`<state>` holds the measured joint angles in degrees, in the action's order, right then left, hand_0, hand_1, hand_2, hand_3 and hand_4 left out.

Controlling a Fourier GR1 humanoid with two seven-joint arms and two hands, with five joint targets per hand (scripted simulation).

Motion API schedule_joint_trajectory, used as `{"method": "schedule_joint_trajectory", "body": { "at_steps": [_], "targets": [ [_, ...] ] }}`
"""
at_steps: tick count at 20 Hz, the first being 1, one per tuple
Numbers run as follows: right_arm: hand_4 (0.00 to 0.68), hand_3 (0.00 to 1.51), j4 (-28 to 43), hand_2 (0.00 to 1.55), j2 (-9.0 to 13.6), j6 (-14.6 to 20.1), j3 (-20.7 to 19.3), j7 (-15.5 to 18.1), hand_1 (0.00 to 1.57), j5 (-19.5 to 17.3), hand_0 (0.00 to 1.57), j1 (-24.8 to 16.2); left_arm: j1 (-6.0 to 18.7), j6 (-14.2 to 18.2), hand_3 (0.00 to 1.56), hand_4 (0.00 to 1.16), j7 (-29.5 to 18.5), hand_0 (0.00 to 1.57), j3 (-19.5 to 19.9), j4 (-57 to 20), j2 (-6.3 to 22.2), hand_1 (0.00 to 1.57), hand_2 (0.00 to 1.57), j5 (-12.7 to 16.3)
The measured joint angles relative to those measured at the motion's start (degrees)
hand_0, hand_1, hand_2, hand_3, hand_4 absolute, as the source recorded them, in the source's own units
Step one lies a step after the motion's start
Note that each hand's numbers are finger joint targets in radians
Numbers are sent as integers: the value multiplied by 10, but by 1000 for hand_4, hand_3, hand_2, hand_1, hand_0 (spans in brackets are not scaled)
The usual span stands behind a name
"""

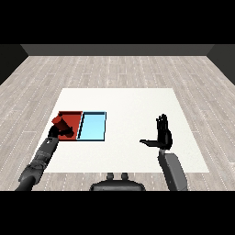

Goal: Pick the red can and put it in the red box

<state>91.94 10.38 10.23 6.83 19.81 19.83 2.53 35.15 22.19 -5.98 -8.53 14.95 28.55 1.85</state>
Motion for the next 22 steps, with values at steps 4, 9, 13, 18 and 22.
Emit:
{"method": "schedule_joint_trajectory", "body": {
  "at_steps": [4, 9, 13, 18, 22],
  "targets": [
    [0, 0, -17, 0, -5, -6, -3, 8, 0, 1, 0, 12, 21, -55, 0, 0, 3, 0, -17, -55, 4, 0, 0, -24],
    [0, 0, -25, 0, -10, -14, -4, 18, 0, 0, 0, 14, 37, -57, 0, 0, -29, 0, 15, -79, 6, 0, 0, -3],
    [0, 0, -28, 0, -8, -24, -10, 16, 0, 10, 0, 23, 42, -88, 0, 0, -125, 470, 94, -23, 0, 470, 470, 76],
    [0, 0, -27, 0, -4, -35, -6, 17, 0, 10, 0, 22, 42, -191, 0, 0, -253, 0, 168, 69, -45, 0, 0, 169],
    [0, 0, -31, 0, 5, -48, -3, 28, 0, 5, 0, 9, 13, -260, 0, 0, -331, 0, 183, 148, -109, 0, 0, 211]
  ]
}}
